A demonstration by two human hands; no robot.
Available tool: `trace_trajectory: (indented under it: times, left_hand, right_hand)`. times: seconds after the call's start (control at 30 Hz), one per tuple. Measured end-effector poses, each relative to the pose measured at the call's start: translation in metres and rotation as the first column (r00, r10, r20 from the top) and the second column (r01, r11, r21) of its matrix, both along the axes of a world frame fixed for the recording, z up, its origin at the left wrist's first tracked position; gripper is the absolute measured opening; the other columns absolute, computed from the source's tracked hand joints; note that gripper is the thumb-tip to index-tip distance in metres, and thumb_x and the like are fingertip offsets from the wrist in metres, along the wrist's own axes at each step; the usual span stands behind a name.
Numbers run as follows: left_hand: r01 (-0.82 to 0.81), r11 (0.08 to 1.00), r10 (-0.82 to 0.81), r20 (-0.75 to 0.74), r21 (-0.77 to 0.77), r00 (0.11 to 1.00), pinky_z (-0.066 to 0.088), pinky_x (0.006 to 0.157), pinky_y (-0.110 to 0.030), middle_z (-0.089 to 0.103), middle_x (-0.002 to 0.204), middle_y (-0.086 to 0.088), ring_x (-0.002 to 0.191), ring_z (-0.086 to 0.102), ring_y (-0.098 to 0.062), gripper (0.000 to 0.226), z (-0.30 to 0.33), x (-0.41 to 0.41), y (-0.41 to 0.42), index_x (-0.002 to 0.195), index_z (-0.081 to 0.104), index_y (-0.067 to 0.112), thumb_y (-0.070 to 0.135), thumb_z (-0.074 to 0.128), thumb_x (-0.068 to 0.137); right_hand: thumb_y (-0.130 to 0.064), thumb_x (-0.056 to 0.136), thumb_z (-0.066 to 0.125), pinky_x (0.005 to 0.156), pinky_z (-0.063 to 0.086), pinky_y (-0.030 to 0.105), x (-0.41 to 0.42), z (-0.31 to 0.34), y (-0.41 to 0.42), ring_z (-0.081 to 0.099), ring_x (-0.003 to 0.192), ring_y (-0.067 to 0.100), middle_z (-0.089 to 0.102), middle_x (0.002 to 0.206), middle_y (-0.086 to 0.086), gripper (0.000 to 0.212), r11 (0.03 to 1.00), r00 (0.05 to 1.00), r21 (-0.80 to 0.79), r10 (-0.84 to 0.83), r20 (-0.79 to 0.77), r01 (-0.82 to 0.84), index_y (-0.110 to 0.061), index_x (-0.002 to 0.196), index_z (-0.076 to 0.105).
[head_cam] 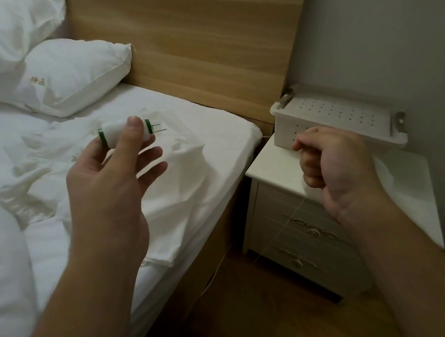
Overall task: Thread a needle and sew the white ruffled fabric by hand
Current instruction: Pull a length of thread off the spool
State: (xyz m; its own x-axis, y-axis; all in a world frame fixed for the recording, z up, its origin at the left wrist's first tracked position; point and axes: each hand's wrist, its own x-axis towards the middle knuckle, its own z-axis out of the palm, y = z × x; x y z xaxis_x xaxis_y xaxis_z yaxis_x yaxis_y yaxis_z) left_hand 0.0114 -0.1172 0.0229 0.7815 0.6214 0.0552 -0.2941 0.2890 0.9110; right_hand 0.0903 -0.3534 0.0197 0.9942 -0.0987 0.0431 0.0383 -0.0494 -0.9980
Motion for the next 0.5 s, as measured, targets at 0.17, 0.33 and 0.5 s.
trace_trajectory:
  times: [0.17,0.33,0.5]
  left_hand:
    - [-0.037,0.994,0.034,0.035,0.105,0.999,0.065,0.079,-0.033,0.08,0.095,-0.004,0.091,0.079,-0.023,0.02,0.001,-0.002,-0.005,0.107,0.076,0.011,0.027,0.078,0.096]
    - [0.133,0.968,-0.131,-0.025,0.214,0.991,0.063,0.081,-0.032,0.082,0.098,-0.006,0.094,0.079,-0.023,0.02,0.001,-0.005,-0.015,0.104,0.08,0.017,0.027,0.082,0.087]
    - [0.239,0.927,-0.244,-0.019,0.29,0.97,0.057,0.073,-0.018,0.081,0.089,0.0,0.083,0.076,-0.008,0.018,-0.001,-0.007,-0.029,0.105,0.08,0.018,0.02,0.082,0.088]
  right_hand:
    - [-0.01,0.095,0.056,0.057,0.04,0.034,0.001,-0.004,0.002,0.051,0.062,0.02,0.058,0.066,0.002,0.02,0.959,0.998,-0.28,-0.056,-0.005,0.052,-0.011,0.08,0.069]
    - [0.0,0.087,0.06,0.086,0.044,0.027,-0.009,0.0,0.016,0.051,0.126,0.011,0.056,0.14,-0.007,0.062,0.88,0.977,-0.444,0.21,0.043,-0.169,-0.028,0.142,0.056]
    - [0.009,0.075,0.061,0.114,0.046,0.035,-0.024,-0.007,0.045,0.055,0.136,0.013,0.057,0.145,-0.002,0.08,0.789,0.783,-0.078,0.615,0.097,-0.61,-0.019,0.148,0.046]
